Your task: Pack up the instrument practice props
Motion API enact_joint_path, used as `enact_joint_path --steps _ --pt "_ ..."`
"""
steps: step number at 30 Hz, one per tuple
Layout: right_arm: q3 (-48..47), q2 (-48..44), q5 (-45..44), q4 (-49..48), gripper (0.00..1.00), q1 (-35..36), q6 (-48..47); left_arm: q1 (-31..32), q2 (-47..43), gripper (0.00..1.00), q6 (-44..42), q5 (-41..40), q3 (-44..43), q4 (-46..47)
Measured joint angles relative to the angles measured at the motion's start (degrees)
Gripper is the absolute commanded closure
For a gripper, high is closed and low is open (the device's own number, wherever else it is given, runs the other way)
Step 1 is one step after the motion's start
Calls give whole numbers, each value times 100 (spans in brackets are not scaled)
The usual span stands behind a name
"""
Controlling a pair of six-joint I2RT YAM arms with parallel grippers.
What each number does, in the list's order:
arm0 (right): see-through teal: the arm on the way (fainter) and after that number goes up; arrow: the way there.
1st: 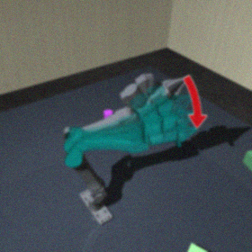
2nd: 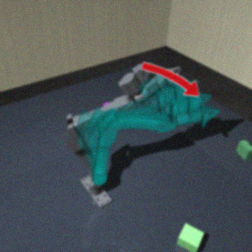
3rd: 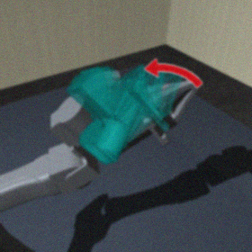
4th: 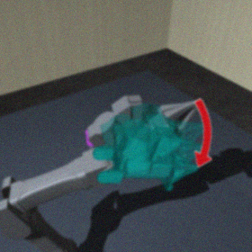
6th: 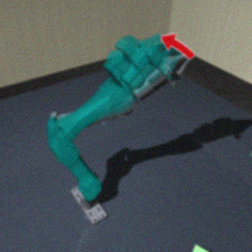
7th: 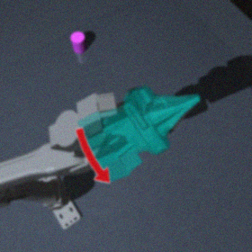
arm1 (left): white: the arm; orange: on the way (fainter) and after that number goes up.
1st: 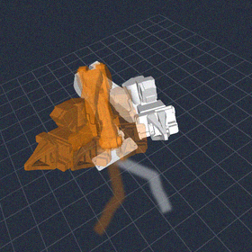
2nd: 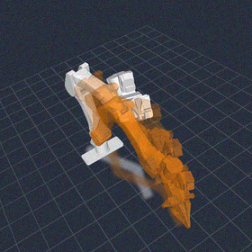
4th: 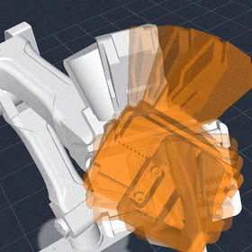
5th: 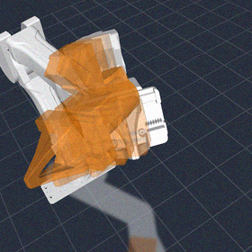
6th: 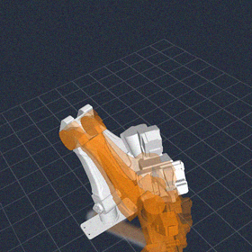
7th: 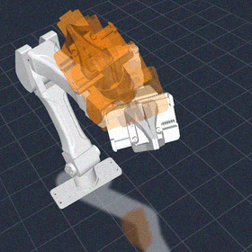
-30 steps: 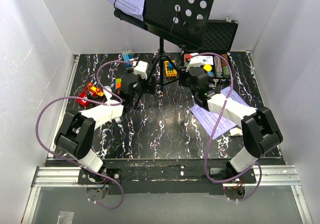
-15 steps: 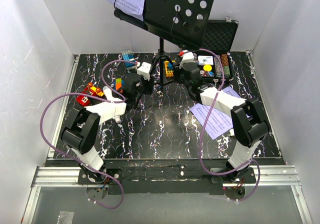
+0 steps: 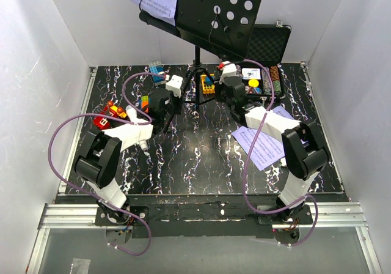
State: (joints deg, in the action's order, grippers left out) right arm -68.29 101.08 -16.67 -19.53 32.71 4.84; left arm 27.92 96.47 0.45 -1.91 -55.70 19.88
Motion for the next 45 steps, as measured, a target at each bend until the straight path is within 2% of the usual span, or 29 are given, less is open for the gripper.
enact_joint_path --steps 9,17,39,45 --pt "247 -199 11 -66 99 -4 -105 -13 -4 100 66 236 2 -13" --pt "450 -551 66 293 99 -7 -101 138 -249 100 232 286 153 -210" --pt "1547 -1843 487 708 99 254 7 1200 -2057 100 918 -306 1272 -1475" --pt "1849 -2203 487 750 99 299 236 1460 -2365 100 1099 -501 1504 -1563"
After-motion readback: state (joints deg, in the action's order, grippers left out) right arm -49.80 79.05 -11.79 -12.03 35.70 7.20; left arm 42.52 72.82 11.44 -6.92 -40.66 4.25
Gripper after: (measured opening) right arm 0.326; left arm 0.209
